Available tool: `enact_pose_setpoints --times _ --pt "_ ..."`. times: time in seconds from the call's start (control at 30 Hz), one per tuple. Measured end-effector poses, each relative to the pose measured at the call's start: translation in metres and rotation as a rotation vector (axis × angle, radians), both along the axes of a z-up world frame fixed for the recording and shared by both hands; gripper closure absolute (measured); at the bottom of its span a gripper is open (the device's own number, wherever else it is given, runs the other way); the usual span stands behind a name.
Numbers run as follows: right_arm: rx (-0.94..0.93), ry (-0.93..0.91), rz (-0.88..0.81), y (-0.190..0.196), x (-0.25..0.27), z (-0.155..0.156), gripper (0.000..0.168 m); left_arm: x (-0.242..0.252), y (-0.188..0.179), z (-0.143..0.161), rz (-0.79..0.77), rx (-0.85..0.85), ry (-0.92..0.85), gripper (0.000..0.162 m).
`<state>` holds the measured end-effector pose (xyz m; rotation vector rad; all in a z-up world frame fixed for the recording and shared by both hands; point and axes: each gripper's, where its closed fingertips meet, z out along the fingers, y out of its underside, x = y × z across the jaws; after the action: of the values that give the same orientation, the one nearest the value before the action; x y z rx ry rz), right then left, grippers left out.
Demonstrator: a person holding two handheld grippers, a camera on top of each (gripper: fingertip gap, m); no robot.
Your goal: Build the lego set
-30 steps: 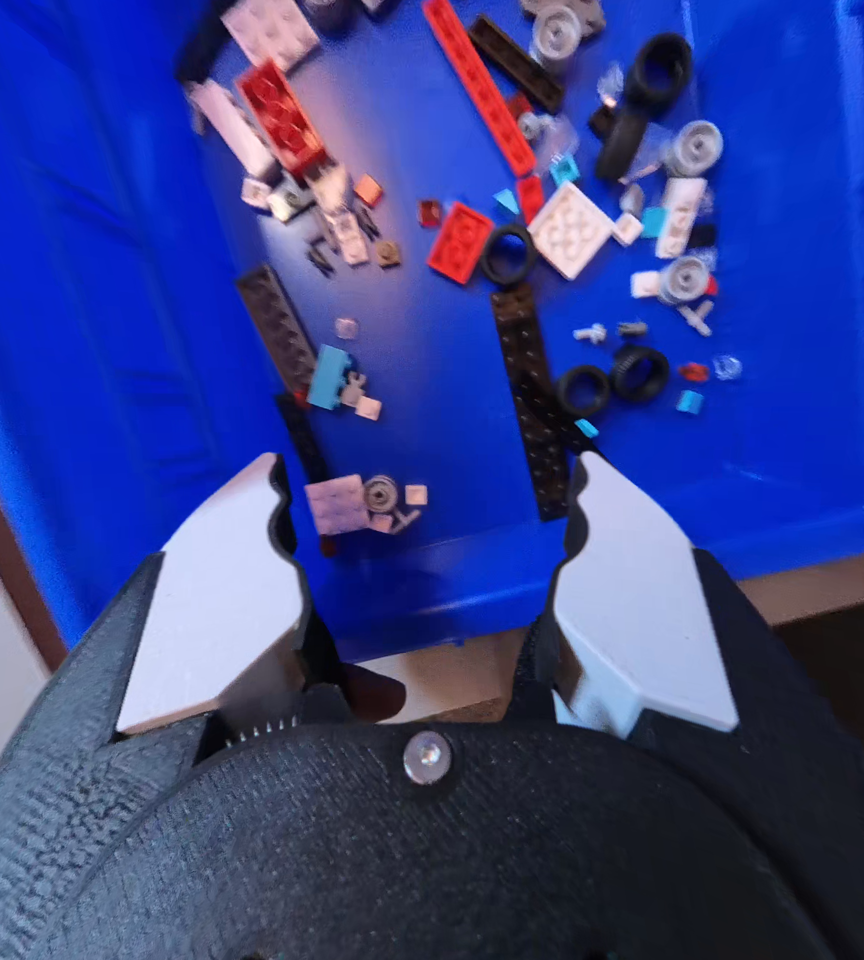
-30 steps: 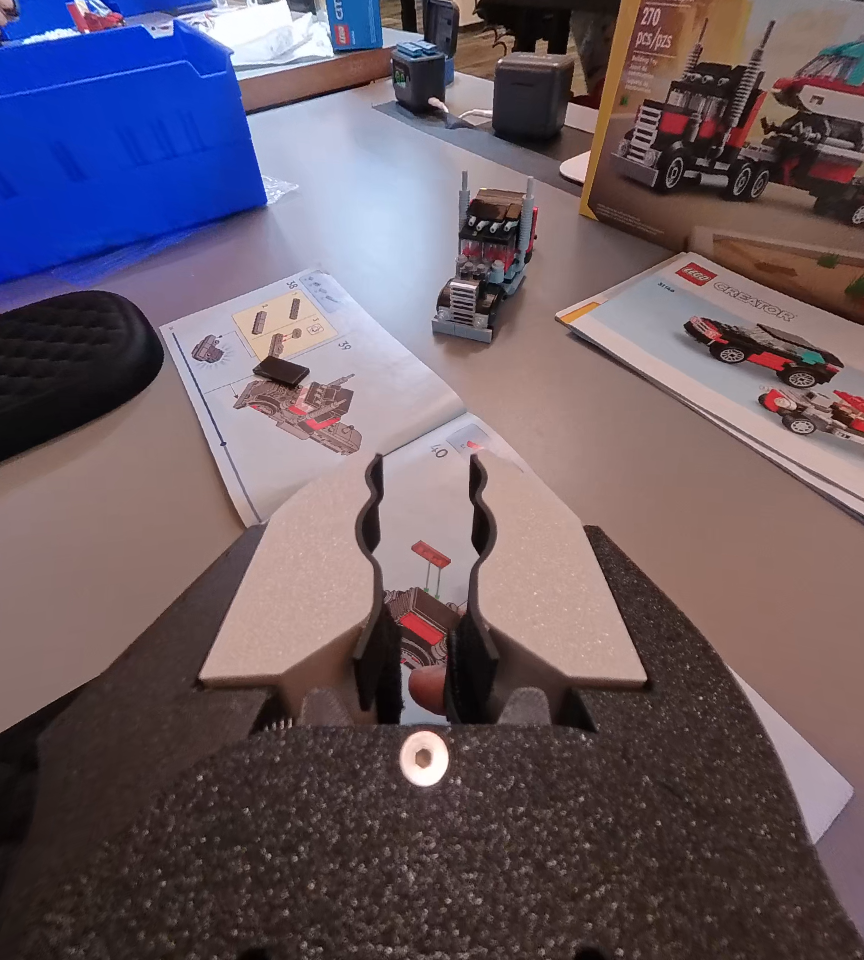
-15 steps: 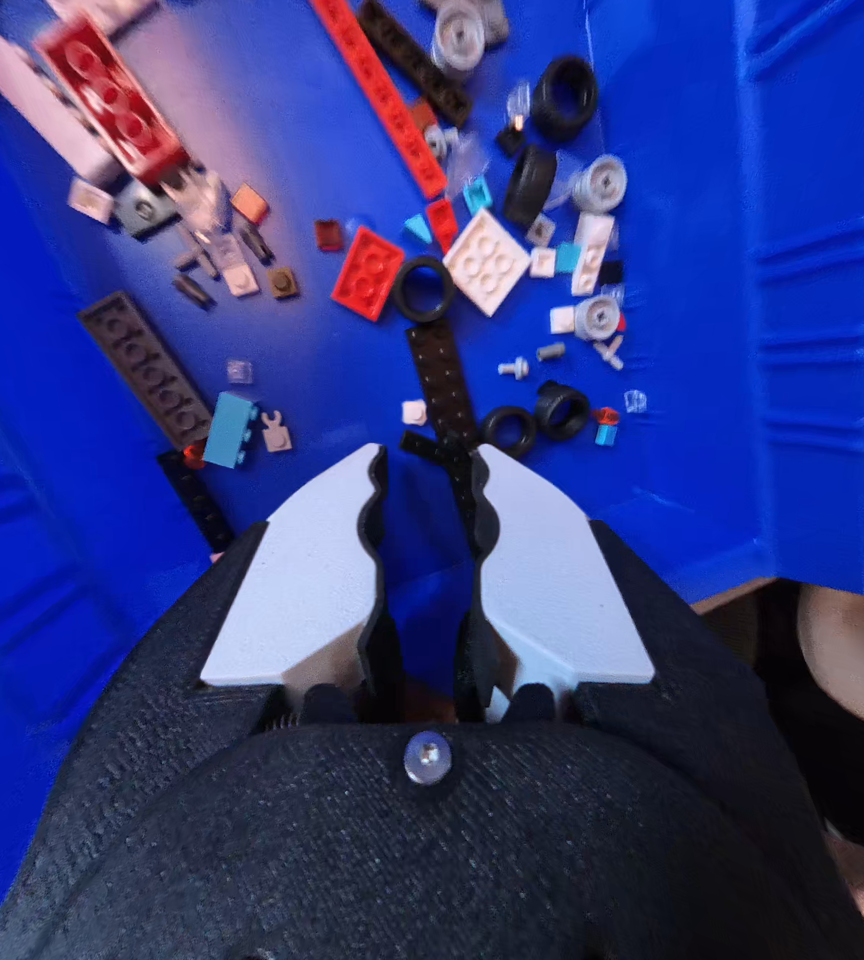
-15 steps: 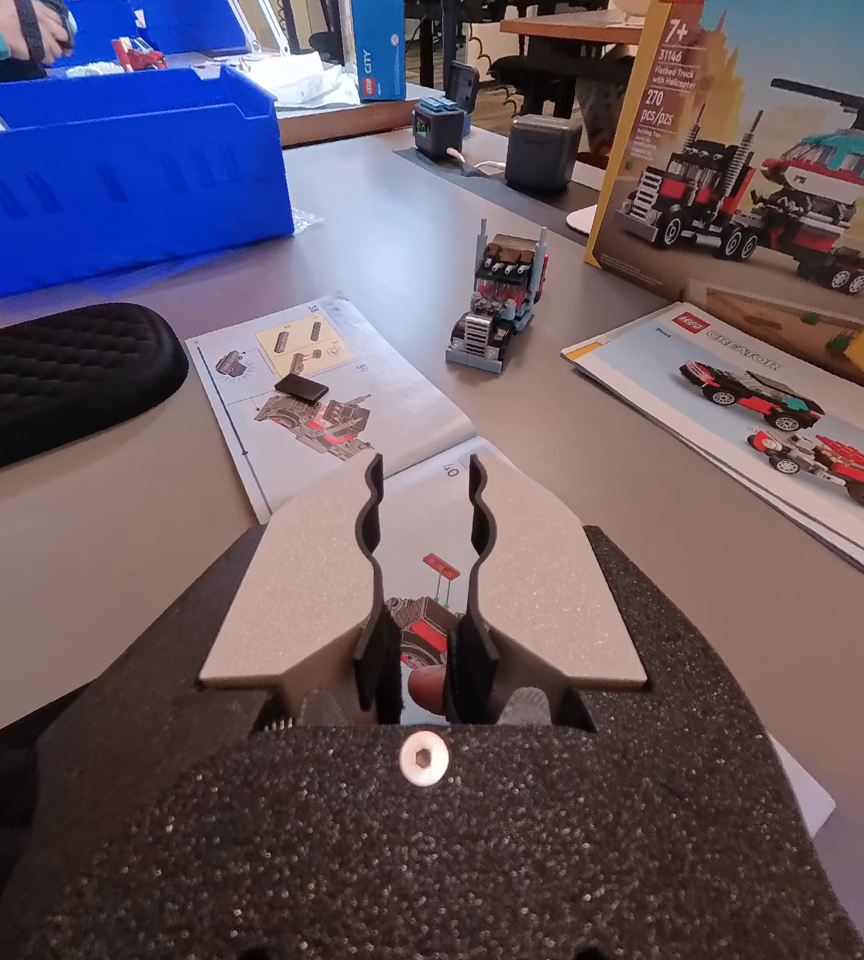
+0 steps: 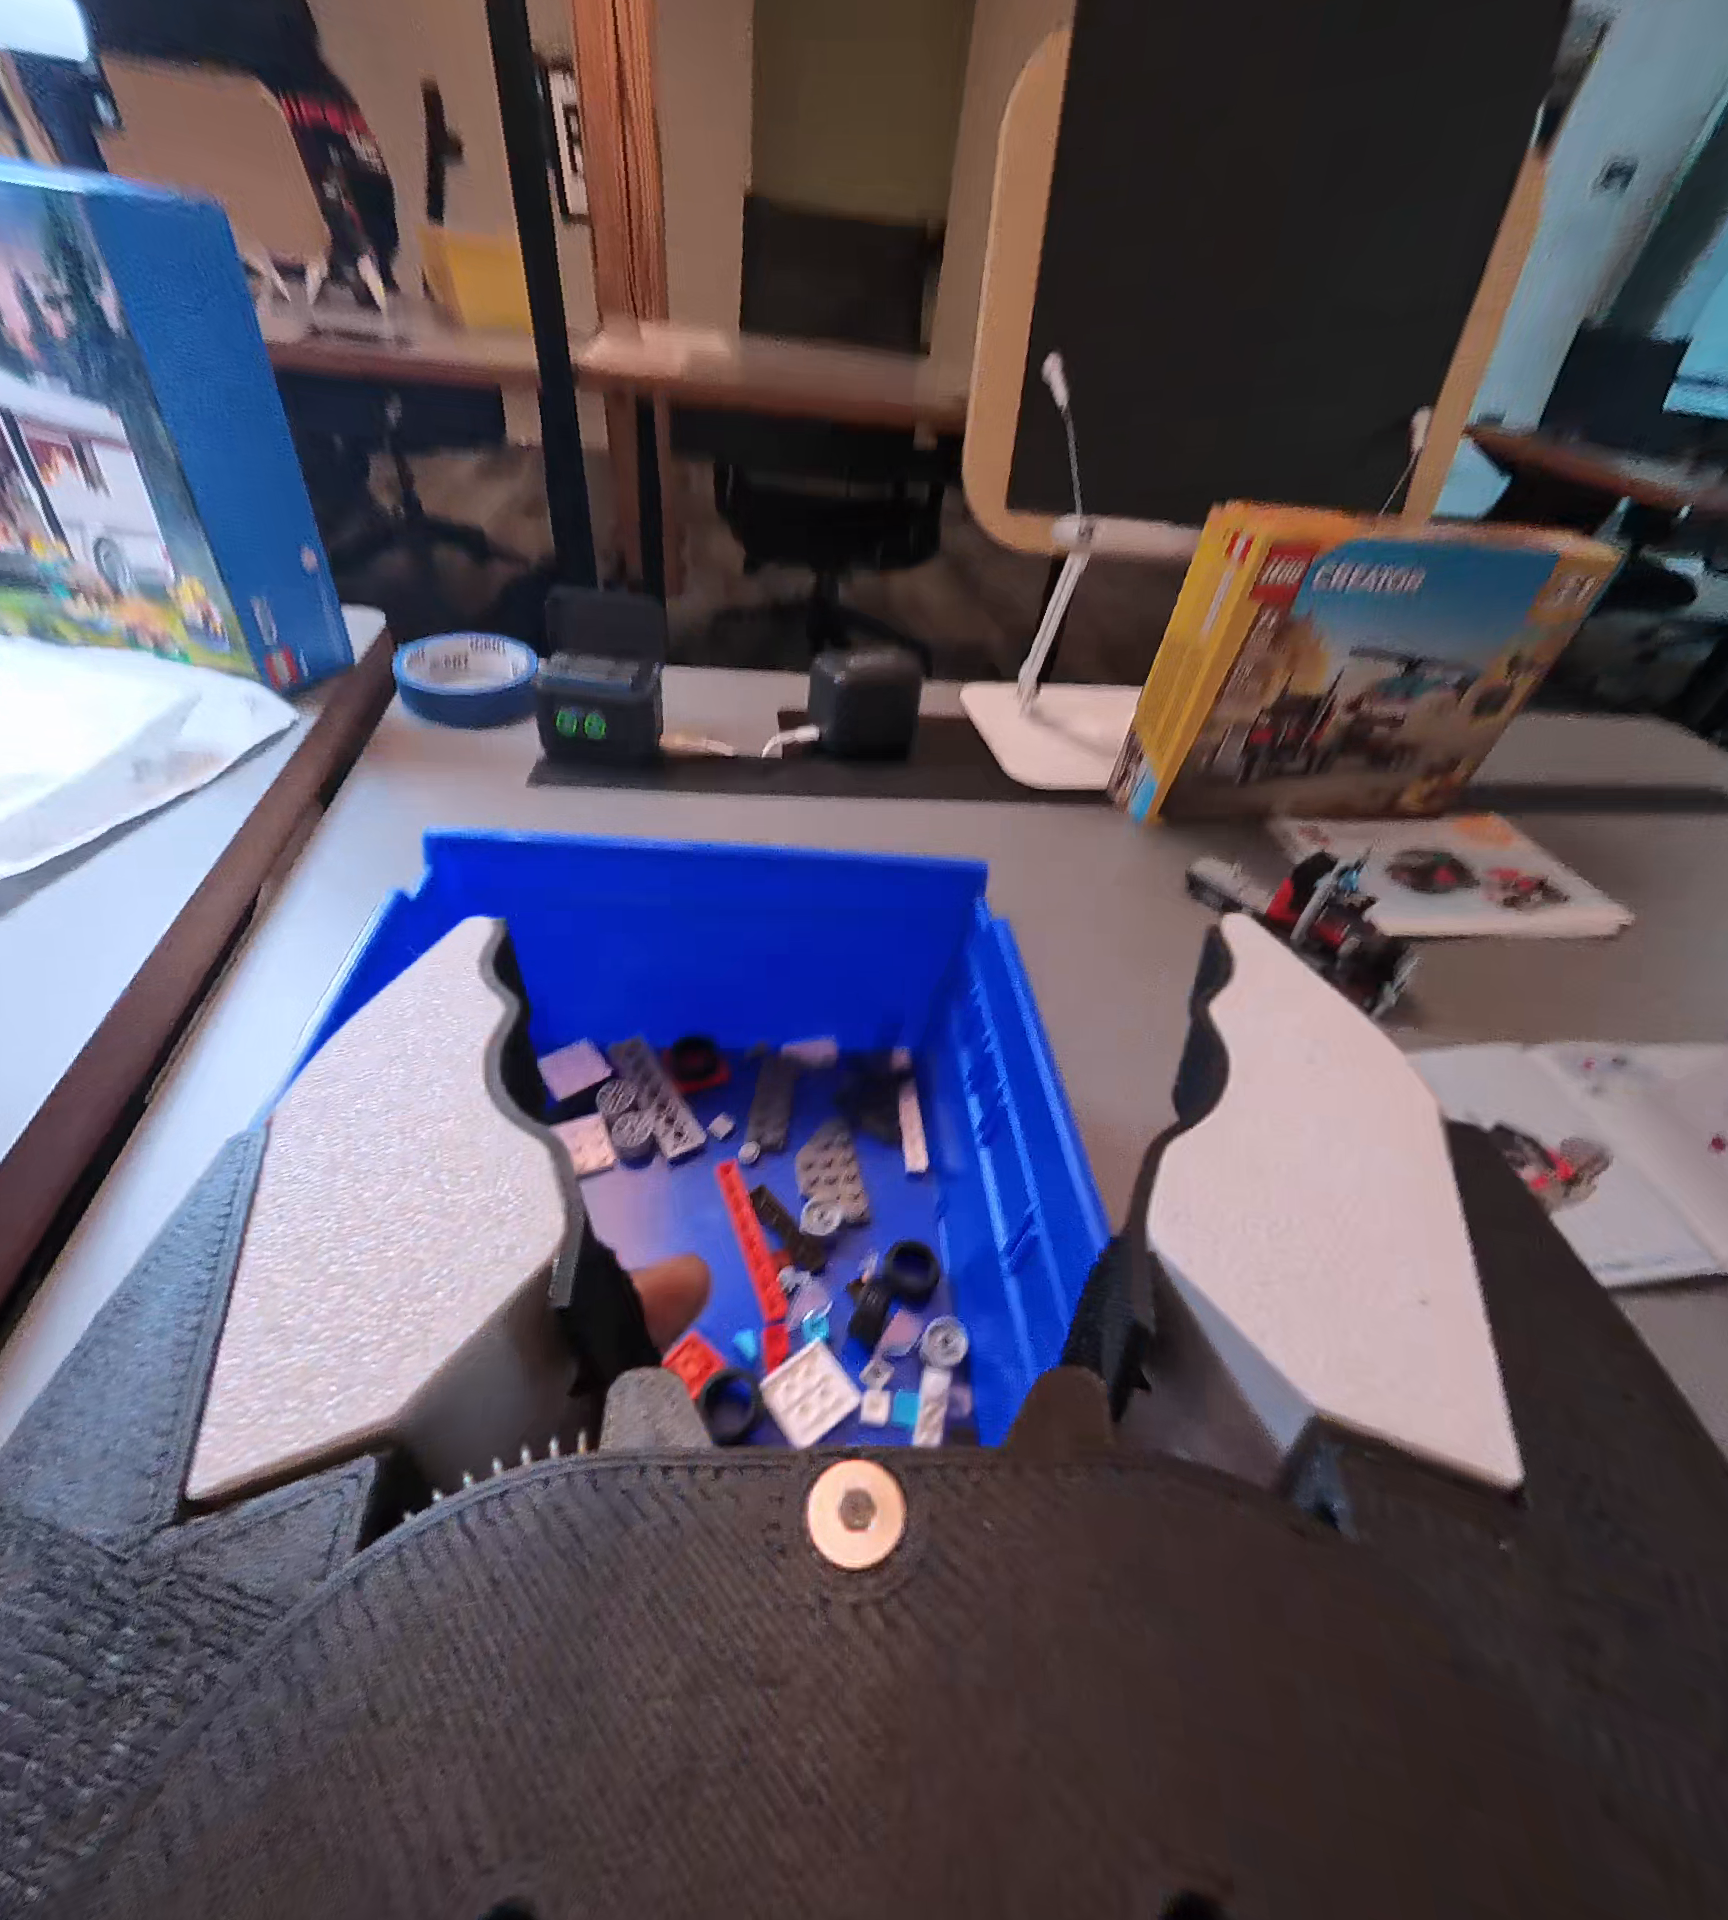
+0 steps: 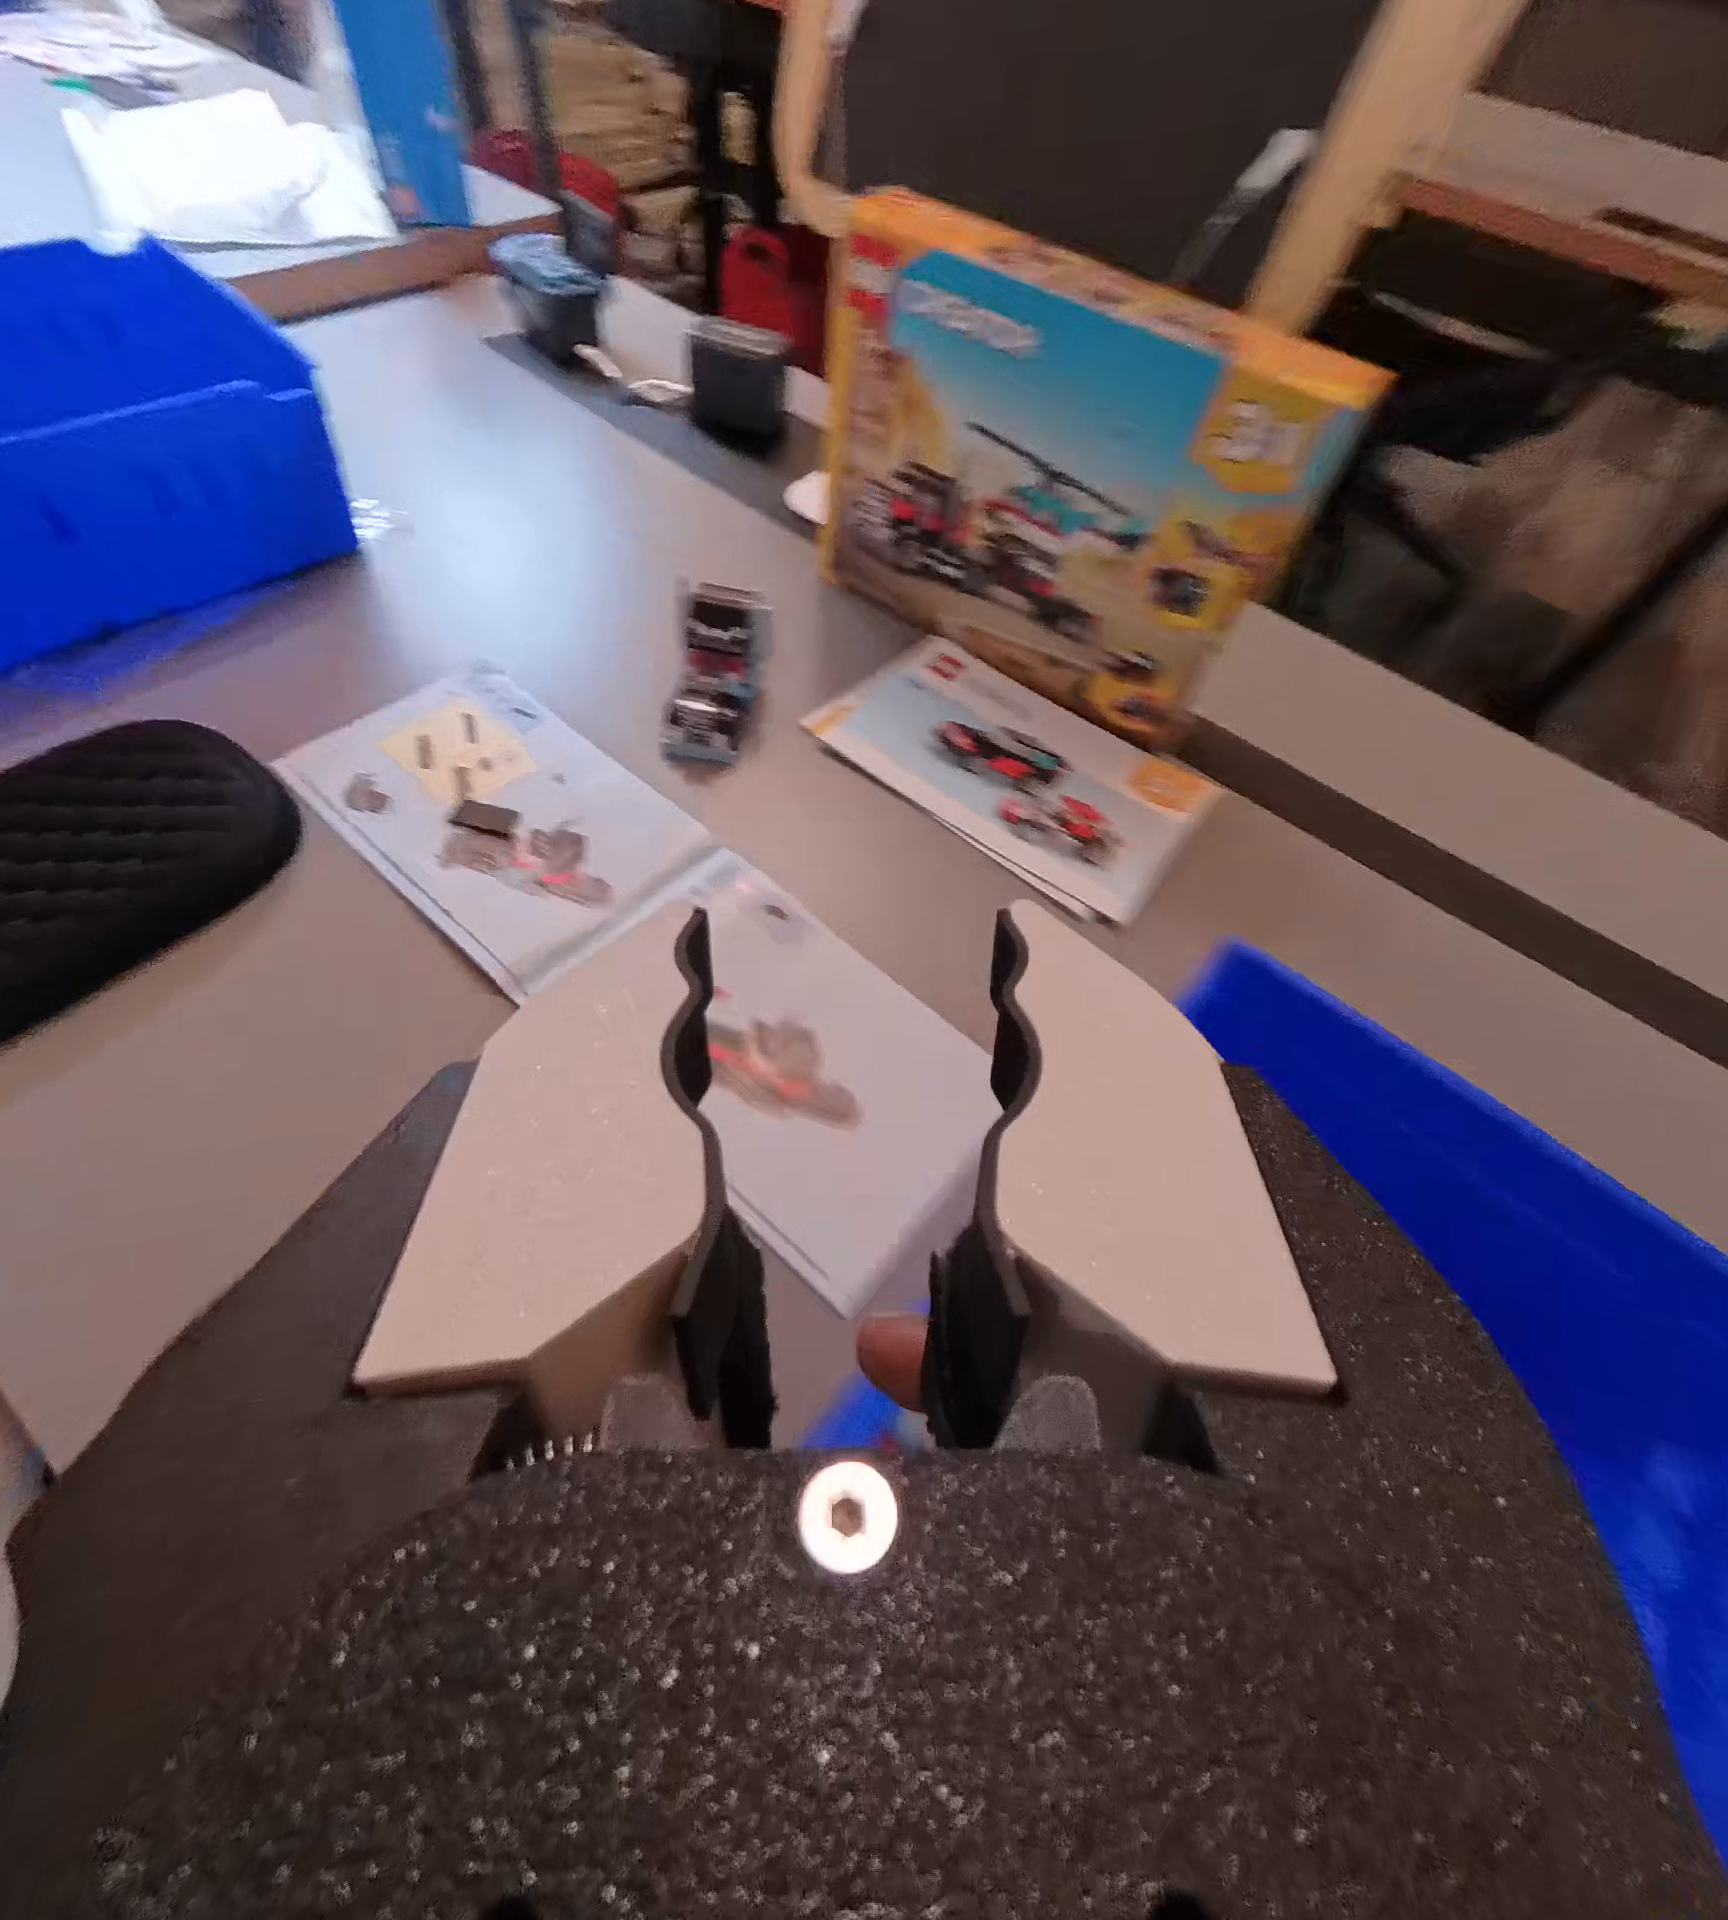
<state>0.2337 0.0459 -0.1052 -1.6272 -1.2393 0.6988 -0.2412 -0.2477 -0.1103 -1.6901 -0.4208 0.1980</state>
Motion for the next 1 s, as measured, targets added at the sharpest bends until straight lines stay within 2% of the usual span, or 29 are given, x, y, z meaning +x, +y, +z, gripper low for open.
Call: enact_pose_setpoints --times 0.1,0.17,0.23,0.37,0.4,0.5,0.6,0.73,0.83,0.9,1.0 --pt "0.004 -0.083 -0.164 0.024 0.088 0.003 0.119 0.017 0.013 0.015 0.002 0.076 0.017 0.038" --pt "-0.069 -0.163 -0.210 0.034 0.134 -0.018 0.116 0.032 0.025 0.028 -0.025 0.163 0.008 0.039" --pt "-0.152 -0.236 -0.171 0.033 0.159 -0.046 0.111 0.048 0.037 0.040 -0.062 0.270 -0.021 0.044" --pt "-0.245 -0.433 -0.036 0.026 0.171 -0.102 0.112 0.068 0.063 0.052 -0.110 0.377 -0.109 0.053" --pt "-0.261 -0.497 0.015 0.022 0.172 -0.115 0.117 0.072 0.069 0.052 -0.120 0.369 -0.120 0.055" --pt "-0.278 -0.624 0.199 0.008 0.168 -0.141 0.152 0.083 0.085 0.050 -0.121 0.323 -0.115 0.058" --pt "-0.239 -0.621 0.320 0.001 0.152 -0.154 0.162 0.094 0.098 0.051 -0.117 0.277 -0.077 0.060" --pt "-0.205 -0.646 0.296 0.003 0.152 -0.160 0.156 0.104 0.111 0.051 -0.107 0.197 -0.009 0.061" --pt "-0.207 -0.573 0.183 0.010 0.157 -0.146 0.143 0.113 0.119 0.050 -0.115 0.167 0.019 0.061" --pt "-0.183 -0.519 0.106 0.015 0.163 -0.134 0.142 0.116 0.126 0.044 -0.124 0.143 0.029 0.062" --pt "-0.151 -0.398 0.139 0.007 0.151 -0.119 0.144 0.117 0.137 0.028 -0.135 0.069 0.013 0.062"
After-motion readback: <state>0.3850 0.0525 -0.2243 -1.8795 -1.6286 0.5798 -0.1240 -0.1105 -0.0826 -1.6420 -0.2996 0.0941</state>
